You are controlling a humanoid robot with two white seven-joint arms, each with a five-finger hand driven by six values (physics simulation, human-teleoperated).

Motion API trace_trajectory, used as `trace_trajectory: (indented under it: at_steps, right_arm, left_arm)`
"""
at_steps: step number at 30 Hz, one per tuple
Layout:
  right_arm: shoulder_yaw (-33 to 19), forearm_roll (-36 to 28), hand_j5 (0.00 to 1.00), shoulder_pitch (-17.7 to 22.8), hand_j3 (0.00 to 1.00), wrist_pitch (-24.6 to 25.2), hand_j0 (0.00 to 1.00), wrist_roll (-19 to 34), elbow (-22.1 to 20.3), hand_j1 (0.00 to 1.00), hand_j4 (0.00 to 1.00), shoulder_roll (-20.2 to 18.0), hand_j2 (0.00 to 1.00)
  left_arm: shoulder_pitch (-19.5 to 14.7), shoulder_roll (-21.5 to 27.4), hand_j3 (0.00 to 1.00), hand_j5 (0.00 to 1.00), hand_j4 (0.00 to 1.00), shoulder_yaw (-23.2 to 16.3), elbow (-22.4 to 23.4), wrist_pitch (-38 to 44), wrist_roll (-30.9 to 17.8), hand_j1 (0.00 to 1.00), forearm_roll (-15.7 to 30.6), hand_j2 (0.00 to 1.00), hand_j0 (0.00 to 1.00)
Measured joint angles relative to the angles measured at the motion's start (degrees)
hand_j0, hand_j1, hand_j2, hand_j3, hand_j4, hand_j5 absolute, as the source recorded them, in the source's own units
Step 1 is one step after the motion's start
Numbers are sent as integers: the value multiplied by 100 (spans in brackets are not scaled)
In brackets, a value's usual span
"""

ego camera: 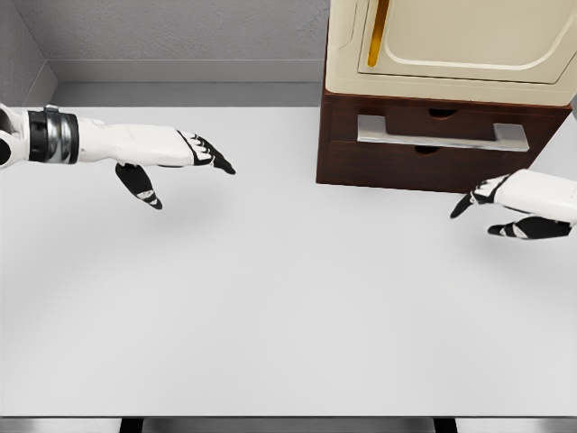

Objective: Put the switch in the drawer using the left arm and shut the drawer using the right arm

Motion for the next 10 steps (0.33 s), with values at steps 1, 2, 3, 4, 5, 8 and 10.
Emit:
trace_trajectory:
  at_steps: [1, 2, 3, 4, 5, 8, 10]
  right_arm:
    - [-17, 9, 84, 70, 84, 0, 84, -1, -68, 84, 84, -32, 84]
    - [-29, 17, 100, 167, 100, 0, 100, -2, -146, 100, 100, -57, 100]
    - [-36, 24, 100, 290, 100, -1, 100, -2, -255, 100, 100, -76, 100]
    - [-39, 27, 100, 422, 100, 1, 100, -3, -362, 100, 100, -89, 100]
    - [-37, 30, 100, 448, 100, 0, 100, -3, -452, 100, 100, -99, 100]
    - [-23, 66, 100, 483, 100, 2, 100, -3, -639, 100, 100, -120, 100]
    - [22, 102, 100, 483, 100, 3, 100, -4, -727, 100, 100, -130, 100]
  left_arm:
    - [0, 1, 100, 100, 100, 1, -4, 0, 0, 100, 1, 100, 100]
    - [0, 2, 100, 100, 100, 2, -7, 0, 0, 100, 3, 100, 100]
    - [0, 3, 100, 100, 100, 4, -9, 0, 0, 100, 4, 100, 100]
    - [-1, 2, 100, 100, 100, 4, -10, -3, 0, 100, 0, 100, 100]
    - [9, 1, 100, 100, 100, 5, -12, 0, 0, 100, 5, 100, 100]
    - [26, 4, 100, 100, 100, 6, -13, -1, 0, 100, 6, 100, 100]
    - [26, 5, 100, 100, 100, 4, -14, -1, 0, 100, 6, 100, 100]
